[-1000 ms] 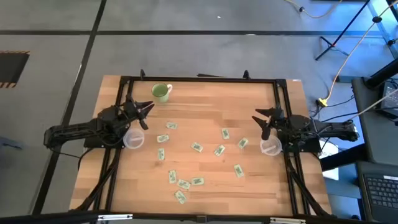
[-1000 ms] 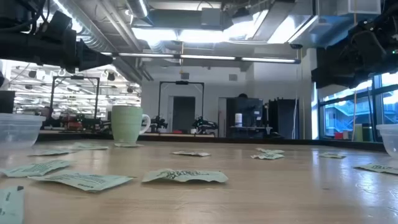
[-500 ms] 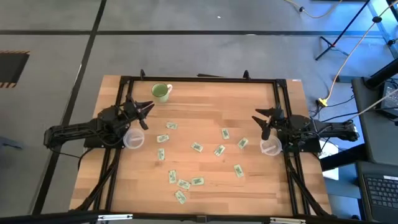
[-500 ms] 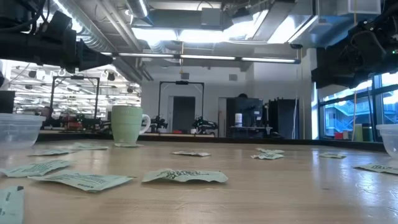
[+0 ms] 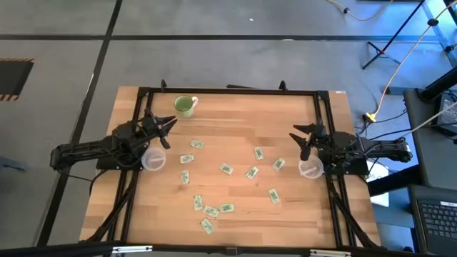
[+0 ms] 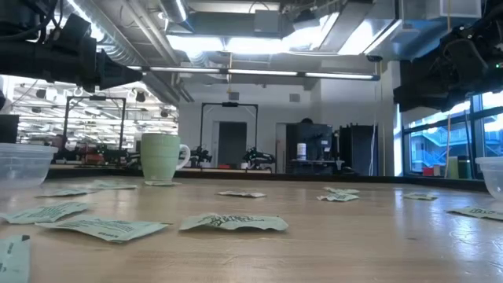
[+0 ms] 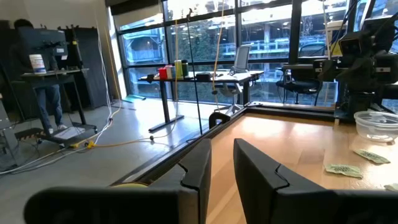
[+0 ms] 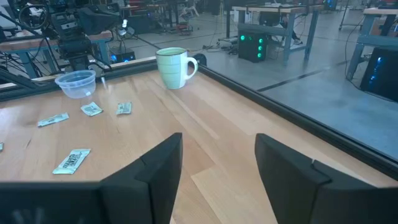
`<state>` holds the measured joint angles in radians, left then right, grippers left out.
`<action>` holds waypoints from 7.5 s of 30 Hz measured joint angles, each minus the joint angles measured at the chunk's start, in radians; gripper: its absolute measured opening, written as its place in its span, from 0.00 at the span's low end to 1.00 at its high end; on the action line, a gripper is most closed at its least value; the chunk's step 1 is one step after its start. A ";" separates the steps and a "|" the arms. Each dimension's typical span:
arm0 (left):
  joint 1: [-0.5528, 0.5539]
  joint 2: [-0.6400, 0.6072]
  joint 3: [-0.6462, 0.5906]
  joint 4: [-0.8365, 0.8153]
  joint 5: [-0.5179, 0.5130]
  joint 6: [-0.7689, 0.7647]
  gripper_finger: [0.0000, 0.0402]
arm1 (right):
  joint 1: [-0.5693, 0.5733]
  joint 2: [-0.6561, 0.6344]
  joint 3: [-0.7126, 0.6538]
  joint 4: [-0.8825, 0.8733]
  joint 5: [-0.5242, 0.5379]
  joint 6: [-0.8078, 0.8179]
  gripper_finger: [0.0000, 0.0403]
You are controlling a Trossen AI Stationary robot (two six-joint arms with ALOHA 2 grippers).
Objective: Pick and place items into bin
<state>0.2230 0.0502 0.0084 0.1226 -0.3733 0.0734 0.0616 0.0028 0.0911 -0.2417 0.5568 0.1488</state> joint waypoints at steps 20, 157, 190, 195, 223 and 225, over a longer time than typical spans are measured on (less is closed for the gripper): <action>0.000 0.000 0.000 0.000 0.000 0.000 0.16 | 0.000 0.000 0.000 0.000 0.000 0.000 0.51; 0.000 0.003 0.000 -0.023 0.000 0.000 0.16 | 0.011 1.535 0.895 -0.778 -0.460 0.606 0.00; 0.000 0.003 0.000 -0.027 0.000 0.000 0.16 | 0.277 1.282 0.606 -0.898 -0.588 1.208 0.00; 0.000 0.003 0.000 -0.027 0.000 0.000 0.16 | 0.277 1.281 0.606 -0.900 -0.588 1.206 0.03; 0.000 0.003 0.000 -0.027 0.000 0.000 0.16 | 0.241 1.314 0.819 -0.440 -0.155 0.565 0.25; 0.000 0.003 0.000 -0.027 0.000 0.000 0.16 | 0.207 1.341 0.819 -0.366 -0.158 0.522 0.25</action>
<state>0.2228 0.0532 0.0086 0.0959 -0.3737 0.0738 0.2689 1.3437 0.9100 -0.6078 0.3992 0.6709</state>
